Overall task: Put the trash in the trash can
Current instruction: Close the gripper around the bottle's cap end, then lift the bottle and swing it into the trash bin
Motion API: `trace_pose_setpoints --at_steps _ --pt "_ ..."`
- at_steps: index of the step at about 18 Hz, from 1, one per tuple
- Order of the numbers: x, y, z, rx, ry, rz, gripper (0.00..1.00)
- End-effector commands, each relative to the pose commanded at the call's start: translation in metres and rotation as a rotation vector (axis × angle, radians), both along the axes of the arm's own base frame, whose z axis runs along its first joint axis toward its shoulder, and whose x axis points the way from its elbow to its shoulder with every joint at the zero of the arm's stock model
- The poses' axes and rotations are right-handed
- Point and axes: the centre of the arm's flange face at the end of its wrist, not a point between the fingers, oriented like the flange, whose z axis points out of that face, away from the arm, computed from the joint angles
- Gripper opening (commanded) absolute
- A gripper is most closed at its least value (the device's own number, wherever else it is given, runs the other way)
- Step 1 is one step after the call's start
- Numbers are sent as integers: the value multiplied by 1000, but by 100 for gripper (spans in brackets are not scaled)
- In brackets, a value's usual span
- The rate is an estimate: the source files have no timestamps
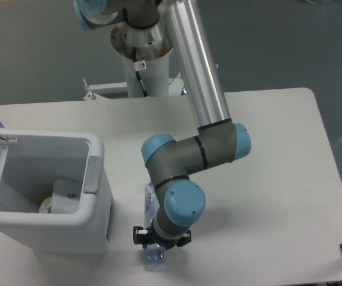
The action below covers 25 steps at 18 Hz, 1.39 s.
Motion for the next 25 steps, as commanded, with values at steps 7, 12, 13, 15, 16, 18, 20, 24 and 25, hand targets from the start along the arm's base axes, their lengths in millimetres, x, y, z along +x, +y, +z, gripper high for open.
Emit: trace_pose_setpoints --at_steps 7,12,13,15,16,18,20,24,25 --pt "-10 2 27 41 31 0 36" --pt "-49 -10 88 172 45 48 36" --pt "-52 -10 107 222 39 53 36" --pt "-60 -14 145 340 43 61 36" --pt "-62 -16 163 408 49 62 36" --pt "-63 -20 193 517 43 59 37" --pt "-59 -23 221 600 28 53 37" --pt "-44 -43 298 752 0 42 37" --pt "-41 -49 315 788 -13 41 37"
